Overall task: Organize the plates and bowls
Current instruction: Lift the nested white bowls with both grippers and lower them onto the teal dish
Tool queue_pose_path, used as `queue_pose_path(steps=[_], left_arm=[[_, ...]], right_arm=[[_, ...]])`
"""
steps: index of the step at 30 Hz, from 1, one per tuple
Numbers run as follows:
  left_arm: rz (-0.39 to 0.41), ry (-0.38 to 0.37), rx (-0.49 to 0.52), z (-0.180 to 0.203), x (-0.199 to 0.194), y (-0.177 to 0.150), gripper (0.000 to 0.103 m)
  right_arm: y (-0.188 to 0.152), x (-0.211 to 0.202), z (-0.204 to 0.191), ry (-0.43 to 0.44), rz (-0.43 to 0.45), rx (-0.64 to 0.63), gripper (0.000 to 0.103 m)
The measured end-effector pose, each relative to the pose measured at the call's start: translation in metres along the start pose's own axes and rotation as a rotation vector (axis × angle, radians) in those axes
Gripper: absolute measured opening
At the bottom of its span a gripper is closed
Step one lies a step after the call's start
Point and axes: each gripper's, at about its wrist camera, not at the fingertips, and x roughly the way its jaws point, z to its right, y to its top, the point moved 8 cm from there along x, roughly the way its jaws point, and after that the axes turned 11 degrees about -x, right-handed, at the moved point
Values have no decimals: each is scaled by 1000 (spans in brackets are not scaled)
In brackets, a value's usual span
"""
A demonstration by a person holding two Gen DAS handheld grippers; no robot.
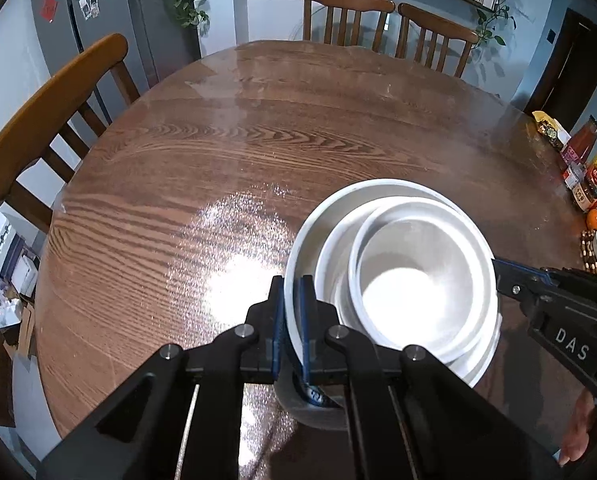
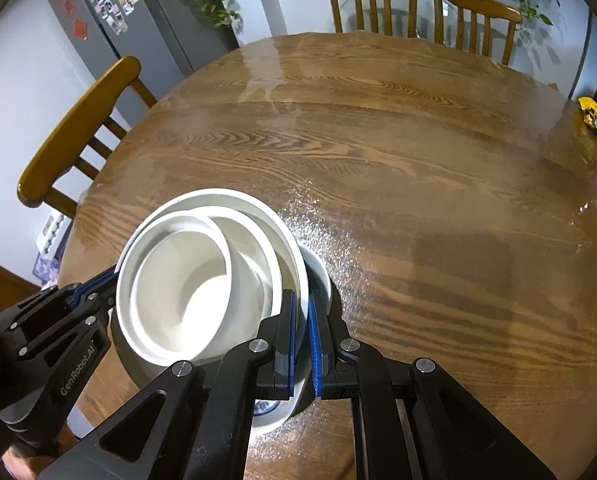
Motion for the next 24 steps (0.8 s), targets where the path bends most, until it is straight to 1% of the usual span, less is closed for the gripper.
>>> queue_pose_path(steps=[3, 11, 18, 24], left_arm=[[16, 17, 15, 4, 2, 6, 2], [53, 28, 10, 10, 13, 24, 2], [59, 21, 5, 14, 18, 33, 2], [57, 17, 6, 13, 18, 33, 2]], right_arm=[[6, 4, 4, -8, -6, 16, 11], [24, 10, 12, -73, 32, 28, 11], [30, 12, 17, -68, 40, 48, 11], [30, 12, 18, -55, 41, 53, 11]])
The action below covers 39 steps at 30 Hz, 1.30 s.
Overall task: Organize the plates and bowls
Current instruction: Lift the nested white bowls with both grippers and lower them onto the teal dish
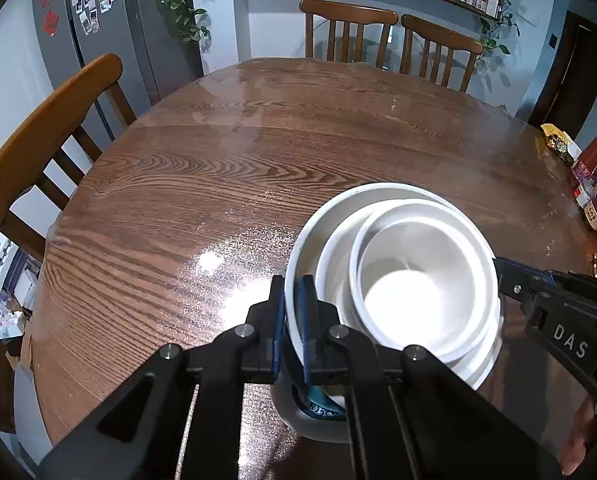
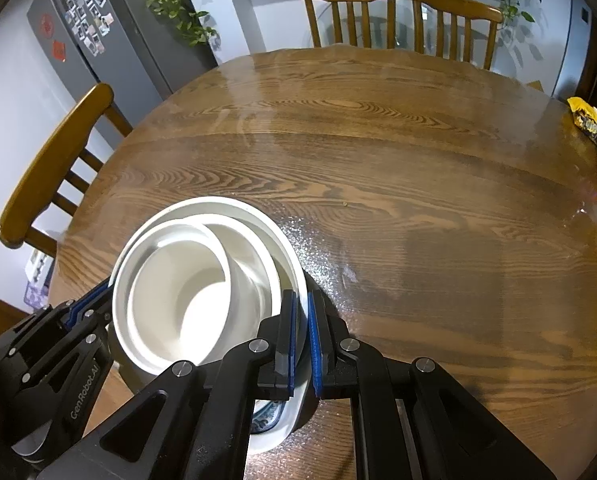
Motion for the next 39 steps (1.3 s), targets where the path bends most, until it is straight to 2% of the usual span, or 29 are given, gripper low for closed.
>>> queue_pose_path(steps=[39], left_arm=[[-11, -5, -14, 0, 2, -5, 6]], right_arm=[[-4, -3, -3, -4, -2, -2, 11]])
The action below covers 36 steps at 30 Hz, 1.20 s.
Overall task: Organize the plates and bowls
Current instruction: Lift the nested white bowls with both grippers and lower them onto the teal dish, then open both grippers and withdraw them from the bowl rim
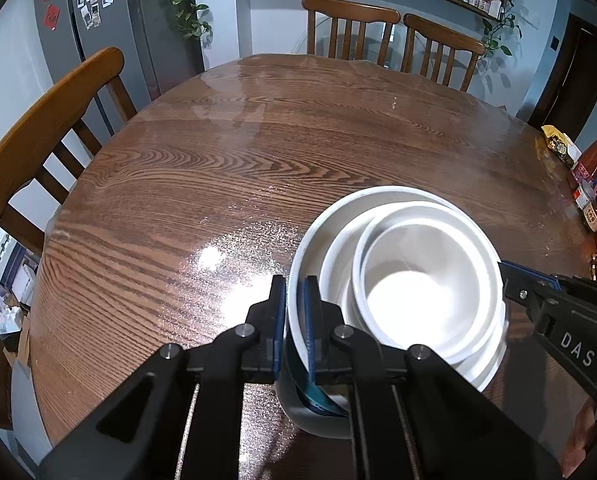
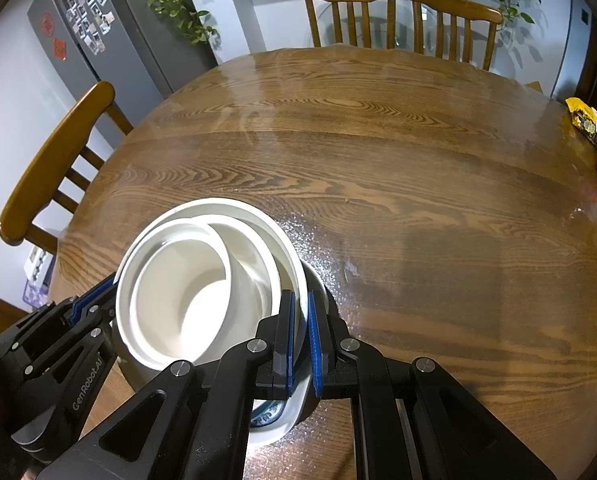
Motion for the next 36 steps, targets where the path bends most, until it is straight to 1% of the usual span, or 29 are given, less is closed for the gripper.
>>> queue_pose_path(steps=[11, 15, 20, 23, 29, 31, 32, 33, 36], left_arm=[[-2, -1, -4, -4, 0, 1, 8], [3, 10, -5, -7, -1, 2, 14], [1, 9, -14, -10, -2, 2, 17], [28, 16, -15, -11, -8, 4, 21], [48, 20, -21, -13, -13, 8, 27], [56, 6, -25, -12, -16, 9, 39], [68, 7, -27, -11, -18, 9, 43], [82, 2, -25, -9, -22, 10, 49], [108, 13, -11, -8, -27, 13, 50]], right_arm=[[-1, 0, 0, -2, 0, 0, 11], [-2, -1, 1, -5, 1, -3, 11], [-3, -5, 3, -3, 12, 0, 11], [-2, -7, 3, 0, 17, -2, 11], [-3, -9, 3, 1, 22, 2, 11], [-3, -10, 3, 4, 23, 2, 11], [-3, -10, 3, 1, 23, 2, 11], [-3, -11, 4, -2, 26, 1, 11], [-3, -13, 3, -1, 31, 4, 11]])
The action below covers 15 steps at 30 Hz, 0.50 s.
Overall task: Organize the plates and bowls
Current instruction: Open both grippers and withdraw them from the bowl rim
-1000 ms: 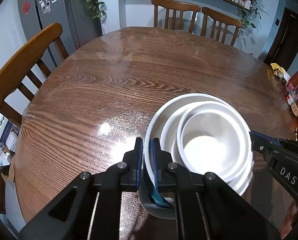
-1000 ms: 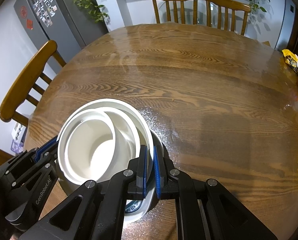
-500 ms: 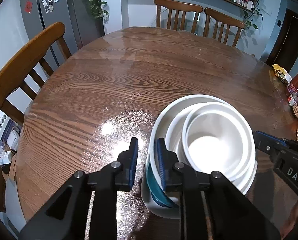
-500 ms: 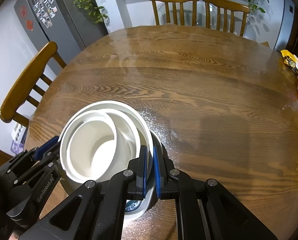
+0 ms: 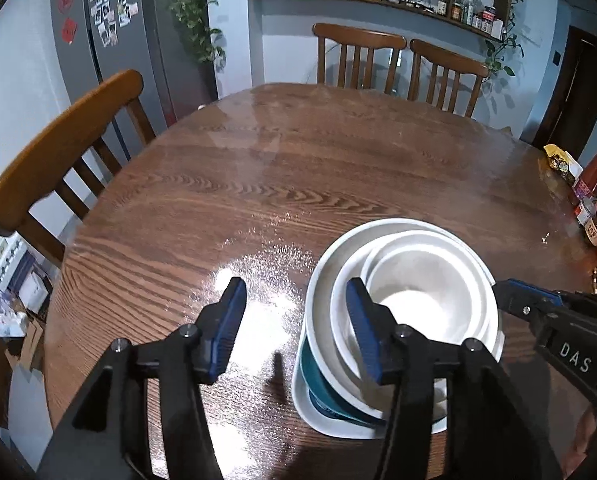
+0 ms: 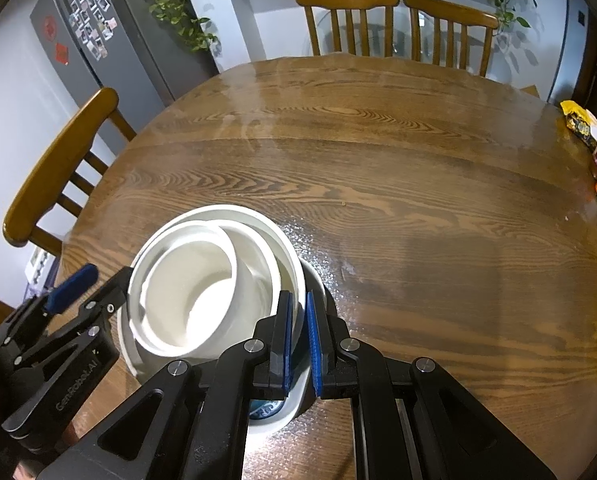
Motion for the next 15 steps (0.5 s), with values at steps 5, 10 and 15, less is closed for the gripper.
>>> queue_pose_path(steps=[5, 10, 15], left_arm=[[12, -9, -4, -1, -4, 1, 52], [41, -16, 9, 1, -13, 1, 61], [63, -28, 12, -1, -24, -2, 68]], right_arm=[[1, -8, -3, 17, 22, -2, 11], [2, -20, -11, 11, 53, -27, 11], [-2, -30, -16, 24, 72, -33, 11]])
